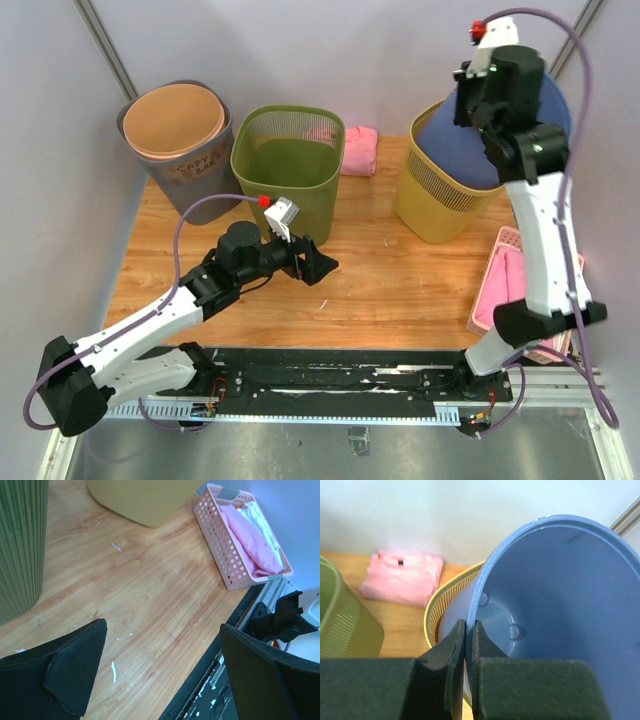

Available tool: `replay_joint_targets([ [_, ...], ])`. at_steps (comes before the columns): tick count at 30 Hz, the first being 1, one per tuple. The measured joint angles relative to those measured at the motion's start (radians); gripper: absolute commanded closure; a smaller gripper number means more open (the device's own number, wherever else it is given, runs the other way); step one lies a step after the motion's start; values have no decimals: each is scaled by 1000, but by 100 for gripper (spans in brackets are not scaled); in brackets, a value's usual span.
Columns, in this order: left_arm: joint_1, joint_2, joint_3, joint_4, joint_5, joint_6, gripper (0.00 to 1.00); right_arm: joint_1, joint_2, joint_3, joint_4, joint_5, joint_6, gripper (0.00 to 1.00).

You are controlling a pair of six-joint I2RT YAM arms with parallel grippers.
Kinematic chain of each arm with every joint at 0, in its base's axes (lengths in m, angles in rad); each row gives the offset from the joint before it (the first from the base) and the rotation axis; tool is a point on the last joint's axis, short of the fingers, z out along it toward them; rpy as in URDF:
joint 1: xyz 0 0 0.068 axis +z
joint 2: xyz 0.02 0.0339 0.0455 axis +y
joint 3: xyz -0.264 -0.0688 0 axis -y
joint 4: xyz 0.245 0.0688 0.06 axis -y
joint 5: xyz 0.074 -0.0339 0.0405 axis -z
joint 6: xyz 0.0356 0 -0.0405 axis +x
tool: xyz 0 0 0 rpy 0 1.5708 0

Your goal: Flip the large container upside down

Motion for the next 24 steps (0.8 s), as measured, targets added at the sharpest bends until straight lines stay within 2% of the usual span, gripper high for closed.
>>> replay_joint_targets([
  [6, 0, 1, 19, -1, -1, 0, 1, 19, -179, 6, 97, -16, -44, 100],
  [14, 0, 8, 58, -17, -20, 0, 1, 19, -348, -44, 143, -157, -39, 100],
  [18, -1, 9, 100, -53, -68, 4, 1, 19, -406, -50, 132, -265, -23, 100],
  [24, -1, 18, 140, -71, -171, 11, 1, 19, -478, -89, 96, -528, -3, 100],
])
